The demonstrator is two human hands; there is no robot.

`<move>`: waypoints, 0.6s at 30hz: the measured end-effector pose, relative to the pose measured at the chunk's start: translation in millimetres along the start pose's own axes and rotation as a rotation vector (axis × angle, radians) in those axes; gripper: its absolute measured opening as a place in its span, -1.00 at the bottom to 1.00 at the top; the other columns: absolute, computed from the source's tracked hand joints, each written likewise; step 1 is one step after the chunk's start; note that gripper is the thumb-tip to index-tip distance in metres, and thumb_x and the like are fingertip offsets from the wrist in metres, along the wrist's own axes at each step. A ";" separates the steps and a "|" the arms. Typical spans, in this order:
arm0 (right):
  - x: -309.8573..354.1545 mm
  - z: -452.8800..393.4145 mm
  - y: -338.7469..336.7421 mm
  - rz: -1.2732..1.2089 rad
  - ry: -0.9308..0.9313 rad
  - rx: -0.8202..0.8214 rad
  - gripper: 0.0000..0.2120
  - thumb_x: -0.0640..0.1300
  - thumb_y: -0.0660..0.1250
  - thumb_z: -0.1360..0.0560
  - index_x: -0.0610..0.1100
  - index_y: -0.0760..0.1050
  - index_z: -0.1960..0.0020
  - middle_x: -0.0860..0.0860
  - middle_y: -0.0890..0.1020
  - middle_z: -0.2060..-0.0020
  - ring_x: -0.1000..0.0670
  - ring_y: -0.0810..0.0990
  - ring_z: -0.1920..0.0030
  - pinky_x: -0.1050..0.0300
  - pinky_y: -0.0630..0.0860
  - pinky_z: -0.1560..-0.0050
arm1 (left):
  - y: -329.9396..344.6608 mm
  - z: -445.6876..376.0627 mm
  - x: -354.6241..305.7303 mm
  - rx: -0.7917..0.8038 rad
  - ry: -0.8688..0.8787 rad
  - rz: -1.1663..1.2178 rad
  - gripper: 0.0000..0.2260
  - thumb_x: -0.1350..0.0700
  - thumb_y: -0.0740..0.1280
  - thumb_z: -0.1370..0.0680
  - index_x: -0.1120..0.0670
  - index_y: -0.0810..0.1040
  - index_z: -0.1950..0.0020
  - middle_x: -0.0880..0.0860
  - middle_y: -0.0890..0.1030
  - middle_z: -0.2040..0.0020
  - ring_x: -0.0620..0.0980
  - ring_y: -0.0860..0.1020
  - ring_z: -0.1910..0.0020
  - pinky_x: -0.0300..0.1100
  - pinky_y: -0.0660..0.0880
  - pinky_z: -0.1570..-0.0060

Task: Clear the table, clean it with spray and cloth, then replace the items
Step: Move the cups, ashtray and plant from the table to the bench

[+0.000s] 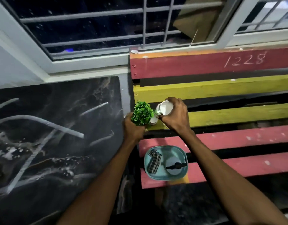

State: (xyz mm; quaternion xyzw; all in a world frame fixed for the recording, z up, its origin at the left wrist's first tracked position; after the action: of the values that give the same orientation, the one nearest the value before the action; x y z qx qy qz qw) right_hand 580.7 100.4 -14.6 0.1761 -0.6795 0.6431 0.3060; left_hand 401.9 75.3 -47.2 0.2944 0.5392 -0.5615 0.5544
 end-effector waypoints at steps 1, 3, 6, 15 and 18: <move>-11.1 -1.5 -0.5 0.009 0.018 -0.001 -0.31 0.00 0.62 -0.21 -0.13 0.52 -0.29 -0.13 0.57 -0.13 -0.15 0.55 -0.12 0.02 0.52 -0.06 | 6.7 -1.7 4.3 0.003 -0.007 -0.012 -0.53 0.35 0.63 -0.22 0.25 0.65 -0.11 0.05 0.69 0.06 -0.11 0.63 0.19 -0.48 0.52 0.21; -37.5 -4.5 0.8 0.025 0.079 -0.001 -0.32 -0.02 0.63 -0.22 -0.15 0.52 -0.28 -0.14 0.57 -0.12 -0.16 0.55 -0.11 0.04 0.50 -0.03 | 22.3 -7.4 18.3 0.014 -0.015 -0.043 -0.51 0.37 0.63 -0.23 0.26 0.65 -0.14 0.06 0.70 0.04 -0.07 0.65 0.15 -0.45 0.54 0.18; -75.6 -7.5 6.5 0.036 0.173 -0.005 -0.30 -0.03 0.64 -0.20 -0.16 0.52 -0.28 -0.14 0.57 -0.12 -0.16 0.56 -0.11 0.06 0.49 -0.04 | 40.9 -19.2 41.9 0.035 -0.040 -0.087 -0.45 0.34 0.65 -0.23 0.23 0.65 -0.20 0.10 0.72 -0.04 0.00 0.68 0.03 -0.30 0.59 0.10; -194.5 -34.7 25.9 0.092 0.374 -0.002 -0.33 -0.13 0.58 -0.20 -0.20 0.51 -0.27 -0.20 0.58 -0.09 -0.22 0.57 -0.06 0.09 0.48 0.01 | 114.3 -35.9 89.7 0.152 -0.125 -0.185 -0.56 0.13 0.63 -0.19 0.04 0.68 -0.05 0.01 0.71 0.05 0.05 0.68 0.03 -0.03 0.66 0.03; -228.5 -49.6 28.7 0.096 0.405 0.002 -0.33 -0.12 0.59 -0.21 -0.22 0.50 -0.28 -0.23 0.57 -0.12 -0.26 0.57 -0.08 -0.03 0.55 -0.04 | 150.8 -42.6 106.4 0.186 -0.082 -0.197 -0.52 0.10 0.61 -0.21 0.14 0.69 -0.10 0.05 0.72 0.06 0.02 0.66 0.07 -0.14 0.60 0.06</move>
State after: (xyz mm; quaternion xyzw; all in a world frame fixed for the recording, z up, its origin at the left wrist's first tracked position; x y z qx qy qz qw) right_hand 743.5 117.0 -184.0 0.0107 -0.6110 0.6799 0.4053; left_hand 509.8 112.2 -198.5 0.2670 0.4879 -0.6722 0.4887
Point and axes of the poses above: each hand's wrist, its own z-axis away from the middle knuckle, its own y-axis out of the palm, x = y × z, the point moved 1 cm from there along -z, towards the middle knuckle
